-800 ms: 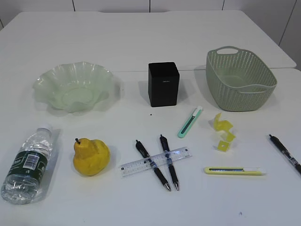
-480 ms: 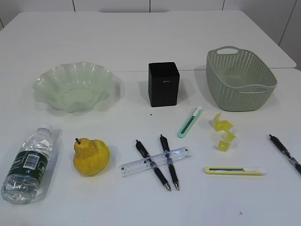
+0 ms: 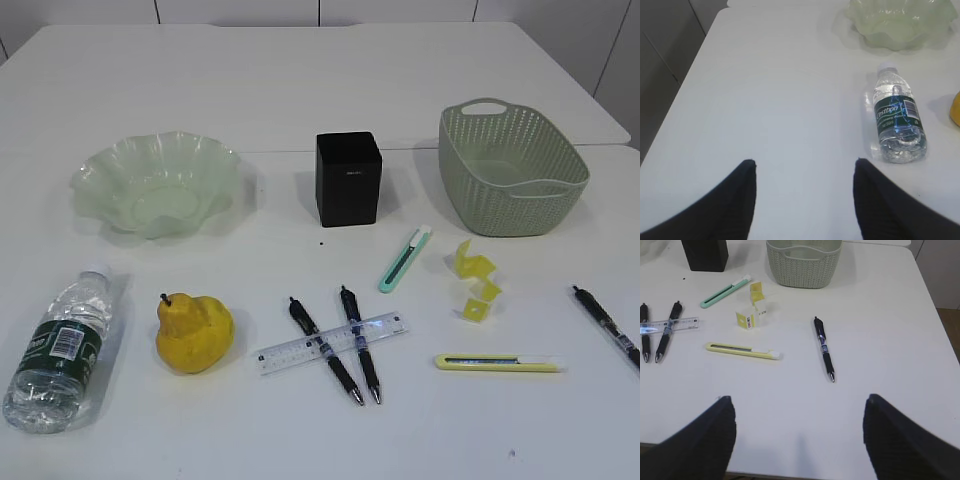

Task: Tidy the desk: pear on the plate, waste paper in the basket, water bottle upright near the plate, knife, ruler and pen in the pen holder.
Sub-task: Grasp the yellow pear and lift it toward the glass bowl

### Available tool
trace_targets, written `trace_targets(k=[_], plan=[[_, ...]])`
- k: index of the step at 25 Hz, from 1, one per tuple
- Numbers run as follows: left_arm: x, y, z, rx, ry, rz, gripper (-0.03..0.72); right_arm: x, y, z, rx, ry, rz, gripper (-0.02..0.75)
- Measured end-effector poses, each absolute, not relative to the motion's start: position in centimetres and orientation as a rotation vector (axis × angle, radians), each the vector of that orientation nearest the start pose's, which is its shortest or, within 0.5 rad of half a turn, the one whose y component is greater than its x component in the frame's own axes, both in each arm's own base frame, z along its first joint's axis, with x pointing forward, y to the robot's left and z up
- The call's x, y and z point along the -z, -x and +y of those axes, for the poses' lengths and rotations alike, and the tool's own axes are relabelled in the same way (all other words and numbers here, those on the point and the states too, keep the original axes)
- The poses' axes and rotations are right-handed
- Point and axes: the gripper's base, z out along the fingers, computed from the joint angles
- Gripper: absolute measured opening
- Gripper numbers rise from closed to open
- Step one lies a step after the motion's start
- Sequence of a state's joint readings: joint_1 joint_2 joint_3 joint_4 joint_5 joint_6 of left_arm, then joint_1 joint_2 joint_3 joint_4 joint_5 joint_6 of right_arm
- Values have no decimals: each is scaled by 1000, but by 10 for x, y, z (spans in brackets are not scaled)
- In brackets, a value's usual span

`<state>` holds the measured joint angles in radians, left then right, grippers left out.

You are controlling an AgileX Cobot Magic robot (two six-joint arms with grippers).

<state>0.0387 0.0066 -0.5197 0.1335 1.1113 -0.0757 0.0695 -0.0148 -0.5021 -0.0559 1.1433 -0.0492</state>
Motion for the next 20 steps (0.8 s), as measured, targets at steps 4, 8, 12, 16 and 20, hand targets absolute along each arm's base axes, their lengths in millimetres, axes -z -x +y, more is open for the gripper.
trace_targets(k=[4, 8, 12, 16, 20], plan=[[-279, 9, 11, -138, 130, 2073, 430, -271, 11, -5, 55, 119, 2106, 587], [-279, 9, 11, -138, 130, 2073, 430, -271, 11, -5, 55, 119, 2106, 587], [-279, 9, 11, -140, 130, 2073, 430, -271, 11, -5, 55, 119, 2106, 587], [-279, 9, 11, -142, 130, 2073, 428, -271, 11, -5, 55, 119, 2108, 587], [-279, 9, 11, -142, 130, 2073, 426, -271, 11, -5, 55, 119, 2108, 587]])
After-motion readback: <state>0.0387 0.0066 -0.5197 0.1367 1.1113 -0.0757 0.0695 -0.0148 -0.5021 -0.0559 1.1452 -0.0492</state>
